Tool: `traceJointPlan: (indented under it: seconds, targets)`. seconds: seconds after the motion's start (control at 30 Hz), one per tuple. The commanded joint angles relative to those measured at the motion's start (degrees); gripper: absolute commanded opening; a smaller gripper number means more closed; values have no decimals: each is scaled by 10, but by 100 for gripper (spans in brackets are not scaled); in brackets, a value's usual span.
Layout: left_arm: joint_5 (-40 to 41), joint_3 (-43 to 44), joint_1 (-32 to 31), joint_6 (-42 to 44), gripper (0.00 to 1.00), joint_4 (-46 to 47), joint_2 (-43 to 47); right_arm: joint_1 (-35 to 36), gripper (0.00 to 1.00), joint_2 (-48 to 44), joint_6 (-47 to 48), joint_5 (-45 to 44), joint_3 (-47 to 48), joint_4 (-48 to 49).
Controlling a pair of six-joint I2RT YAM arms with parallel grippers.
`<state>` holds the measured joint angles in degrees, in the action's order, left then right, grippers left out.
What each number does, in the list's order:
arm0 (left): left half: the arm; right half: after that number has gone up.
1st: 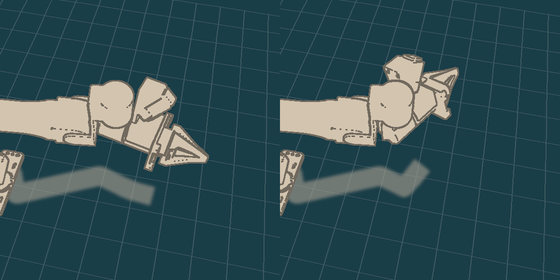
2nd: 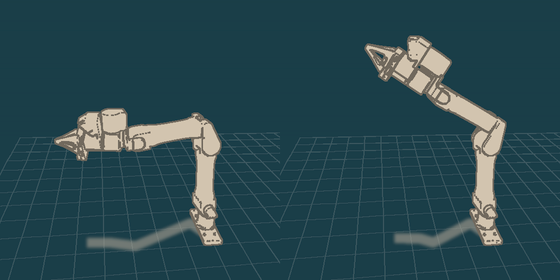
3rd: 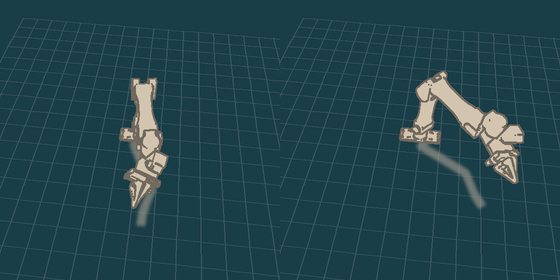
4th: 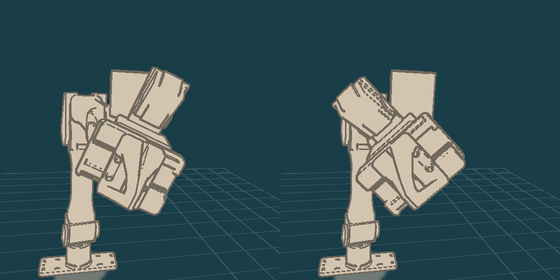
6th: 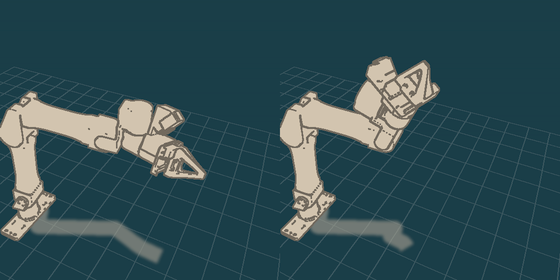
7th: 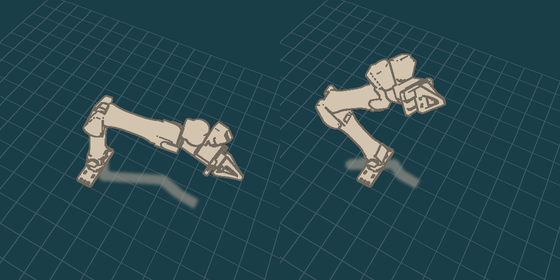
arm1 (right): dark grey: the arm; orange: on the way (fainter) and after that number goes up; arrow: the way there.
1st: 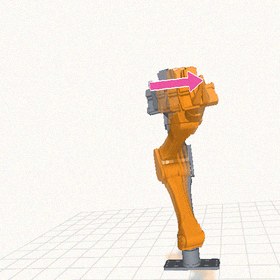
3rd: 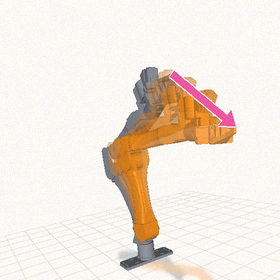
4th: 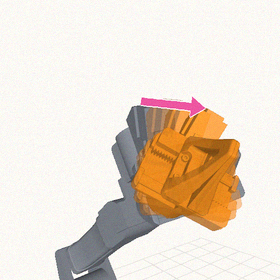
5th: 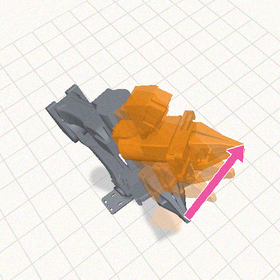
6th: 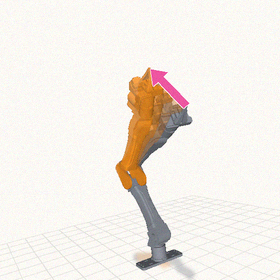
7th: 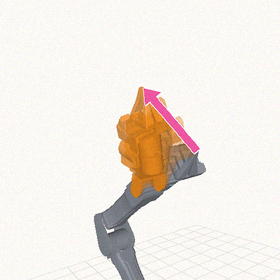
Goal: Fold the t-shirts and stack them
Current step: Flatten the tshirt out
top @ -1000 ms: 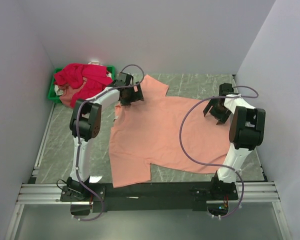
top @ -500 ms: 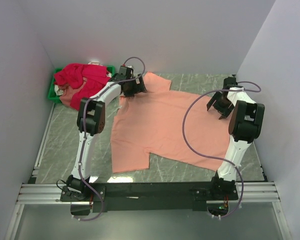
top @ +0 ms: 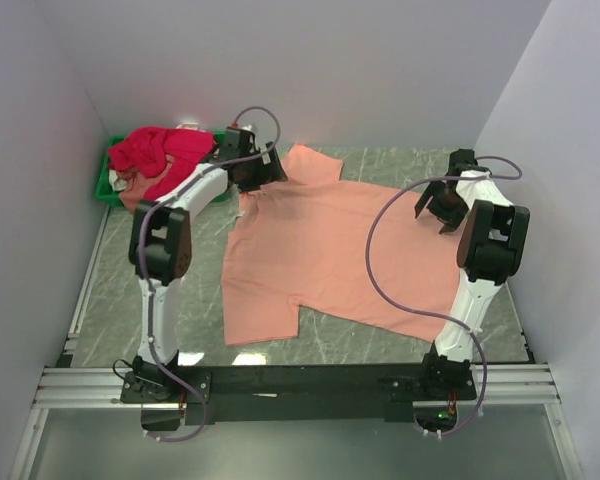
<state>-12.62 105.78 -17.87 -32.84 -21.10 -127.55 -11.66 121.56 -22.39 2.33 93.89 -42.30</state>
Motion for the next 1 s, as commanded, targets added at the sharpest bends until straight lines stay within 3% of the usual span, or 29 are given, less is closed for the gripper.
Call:
traceJointPlan:
  seconds: [0.0, 0.27, 0.47, 0.67, 0.97]
  targets:
    - [48, -42, 13, -24, 99, 6, 125, 11, 84, -59, 17, 6, 20, -14]
    - [71, -253, 49, -53, 97, 30, 257, 68, 84, -105, 9, 21, -50, 5]
    - [64, -348, 85, -65, 93, 52, 319, 78, 84, -122, -6, 64, -118, 37]
    - [10, -410, 122, -55, 90, 84, 339, 78, 84, -113, -1, 59, -142, 41]
    - [-56, -450, 129, -50, 82, 129, 308, 78, 84, -117, -2, 56, -132, 35]
